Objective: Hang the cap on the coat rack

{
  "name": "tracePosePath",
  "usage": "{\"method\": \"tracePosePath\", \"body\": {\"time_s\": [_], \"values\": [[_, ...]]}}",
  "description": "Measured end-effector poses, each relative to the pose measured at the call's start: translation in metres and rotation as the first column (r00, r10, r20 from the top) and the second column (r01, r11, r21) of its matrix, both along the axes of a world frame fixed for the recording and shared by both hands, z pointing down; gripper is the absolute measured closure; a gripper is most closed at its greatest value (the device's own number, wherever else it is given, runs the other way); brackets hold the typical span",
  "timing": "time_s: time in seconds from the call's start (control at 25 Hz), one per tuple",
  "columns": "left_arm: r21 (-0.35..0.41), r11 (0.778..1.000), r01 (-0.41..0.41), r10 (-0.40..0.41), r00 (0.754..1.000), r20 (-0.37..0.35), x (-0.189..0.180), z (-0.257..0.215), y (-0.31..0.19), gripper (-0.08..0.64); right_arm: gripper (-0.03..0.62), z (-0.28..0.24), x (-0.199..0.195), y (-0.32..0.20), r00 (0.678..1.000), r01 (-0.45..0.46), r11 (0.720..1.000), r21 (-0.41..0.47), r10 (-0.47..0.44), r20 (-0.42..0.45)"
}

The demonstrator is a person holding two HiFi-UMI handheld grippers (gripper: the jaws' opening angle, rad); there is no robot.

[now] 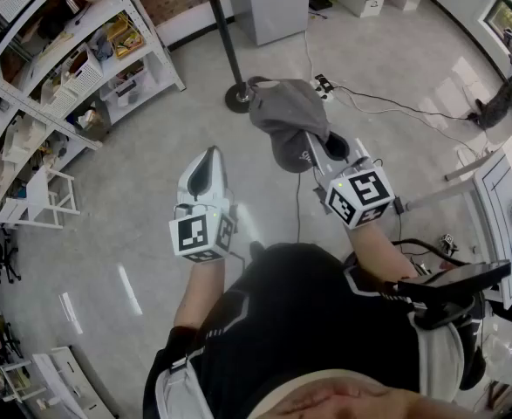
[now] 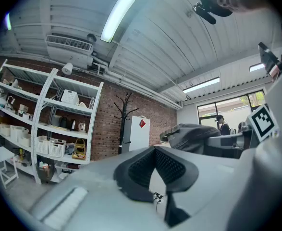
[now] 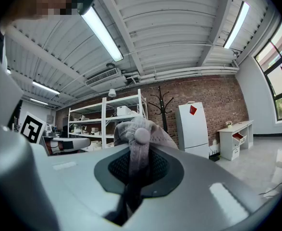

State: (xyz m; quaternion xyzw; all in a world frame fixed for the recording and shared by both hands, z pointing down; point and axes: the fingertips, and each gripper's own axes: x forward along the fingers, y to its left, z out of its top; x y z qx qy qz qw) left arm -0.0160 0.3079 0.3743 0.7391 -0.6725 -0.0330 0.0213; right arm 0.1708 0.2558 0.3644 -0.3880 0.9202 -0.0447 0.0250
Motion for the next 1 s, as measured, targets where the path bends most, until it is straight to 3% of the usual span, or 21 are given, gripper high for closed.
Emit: {"method": "tracePosePath", "body": {"time_s": [0.2,0.6,1.0], "values": [[0.017,1.0,0.006,-0.006,1.0,-0.006,-0.004,-0.002,-0.003,0.558,0.572,0.0,0.001,-0.004,1.0,0.001,1.0,0.01,-0.001,-0.002],[0.03,0.998,-0.054,0.054,0.999,-0.002,-0.017,-0.004,-0.005,0.558,0.572,-0.007,-0.023,-0.005,1.0,-0.004,1.0,0.028,0.004,-0.009],[0.027,0.997,-0.074,0.075,0.997,-0.011,-0.069,0.003,0.001,0.558,0.572,-0.007,-0.069,-0.001,1.0,-0.024,0.999,0.037,0.025,-0.016]]}}
